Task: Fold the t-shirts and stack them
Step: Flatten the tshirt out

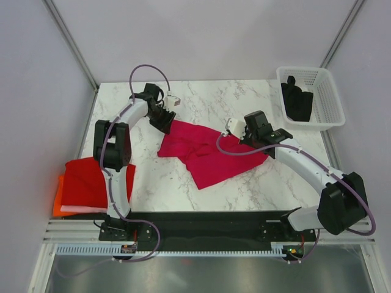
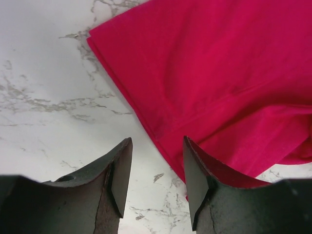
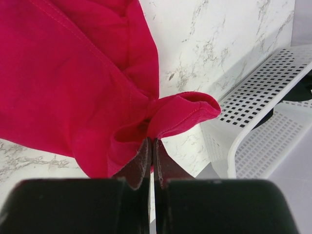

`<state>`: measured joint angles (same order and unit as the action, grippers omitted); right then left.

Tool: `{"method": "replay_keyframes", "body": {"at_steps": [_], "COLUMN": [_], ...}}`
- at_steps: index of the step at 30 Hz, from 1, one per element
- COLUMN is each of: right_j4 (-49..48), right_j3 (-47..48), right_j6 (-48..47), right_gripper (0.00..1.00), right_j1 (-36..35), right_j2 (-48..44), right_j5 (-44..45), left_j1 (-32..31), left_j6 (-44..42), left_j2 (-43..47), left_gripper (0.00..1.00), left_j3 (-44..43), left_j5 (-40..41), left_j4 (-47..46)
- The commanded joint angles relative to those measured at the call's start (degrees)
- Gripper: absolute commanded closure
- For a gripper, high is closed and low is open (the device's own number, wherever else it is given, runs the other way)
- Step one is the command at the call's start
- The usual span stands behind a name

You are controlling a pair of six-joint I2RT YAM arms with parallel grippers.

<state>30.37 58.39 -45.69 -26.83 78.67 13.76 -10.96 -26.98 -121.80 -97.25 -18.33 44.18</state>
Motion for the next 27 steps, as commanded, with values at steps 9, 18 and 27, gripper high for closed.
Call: {"method": "replay_keyframes", "body": {"at_steps": [9, 18, 27], "right_j4": [-1.45, -1.72, -2.16], "right_j3": [3.31, 3.48, 3.22], "right_j6": [1.48, 1.66, 1.75], "right_gripper": [0.98, 0.98, 0.98], "right_j1": [0.9, 1.34, 1.6], "right_j2": [1.48, 1.83, 2.19], "right_j5": [-0.75, -1.01, -1.1], "left_j1": [-1.52, -1.43, -1.43], "left_j6": [-0.44, 0.35, 0.18], "left_j2": [-4.94, -6.08, -4.86], "left_gripper": [0.48, 0.65, 0.98], "left_j3": [-5.49, -7.07, -7.51], "left_j5": [-2.07, -2.15, -2.68], "left_j4": [3.72, 4.24, 4.95]}}
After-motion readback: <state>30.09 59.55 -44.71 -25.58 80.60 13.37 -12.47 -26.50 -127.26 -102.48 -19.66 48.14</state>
